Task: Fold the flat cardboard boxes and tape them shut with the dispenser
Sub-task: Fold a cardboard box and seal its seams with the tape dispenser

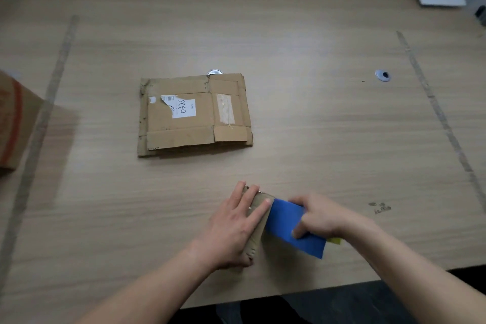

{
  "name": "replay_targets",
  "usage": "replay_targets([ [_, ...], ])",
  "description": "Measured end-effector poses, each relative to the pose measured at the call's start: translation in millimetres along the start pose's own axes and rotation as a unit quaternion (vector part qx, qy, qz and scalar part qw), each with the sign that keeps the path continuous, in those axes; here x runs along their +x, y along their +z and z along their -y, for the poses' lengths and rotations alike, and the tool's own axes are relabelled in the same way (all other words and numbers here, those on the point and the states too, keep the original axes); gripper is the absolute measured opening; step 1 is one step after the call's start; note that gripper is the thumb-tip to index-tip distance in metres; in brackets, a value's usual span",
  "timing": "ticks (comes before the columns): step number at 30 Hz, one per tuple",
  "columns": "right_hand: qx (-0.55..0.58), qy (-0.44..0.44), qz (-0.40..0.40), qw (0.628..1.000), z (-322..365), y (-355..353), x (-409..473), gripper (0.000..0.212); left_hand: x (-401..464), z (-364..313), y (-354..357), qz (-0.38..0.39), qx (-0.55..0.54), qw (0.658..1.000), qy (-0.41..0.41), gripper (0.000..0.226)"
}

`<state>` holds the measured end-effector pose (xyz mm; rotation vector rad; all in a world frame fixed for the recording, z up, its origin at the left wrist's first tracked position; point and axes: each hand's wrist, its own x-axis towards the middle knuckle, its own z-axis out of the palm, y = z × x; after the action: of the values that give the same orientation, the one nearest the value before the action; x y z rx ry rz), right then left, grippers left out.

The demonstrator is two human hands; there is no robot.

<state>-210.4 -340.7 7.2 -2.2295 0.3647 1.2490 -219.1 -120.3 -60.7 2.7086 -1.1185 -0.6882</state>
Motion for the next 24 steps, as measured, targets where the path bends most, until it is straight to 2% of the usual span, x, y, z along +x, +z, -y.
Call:
replay_targets([
  [2, -0.039, 0.006, -0.011, 0.999, 5, 12, 12, 0.040, 2, -5, -1, -0.017, -0.013, 0.999, -0.030, 0.130],
  [9, -0.072, -0.023, -0.013, 0.997, 4, -1, 8, 0.049, 24, -6, -17, -0.046, -0.005, 0.995, -0.085, 0.129],
  [18, -0.046, -0.020, -0.060, 0.997, -13, -40, -30, 0.053, 33, -10, -17, -0.018, 0.038, 0.994, -0.104, 0.132],
  [24, -0.010, -0.017, -0.081, 0.997, -22, -47, -50, 0.051, 25, -22, -7, -0.030, 0.064, 0.992, -0.101, 0.108],
])
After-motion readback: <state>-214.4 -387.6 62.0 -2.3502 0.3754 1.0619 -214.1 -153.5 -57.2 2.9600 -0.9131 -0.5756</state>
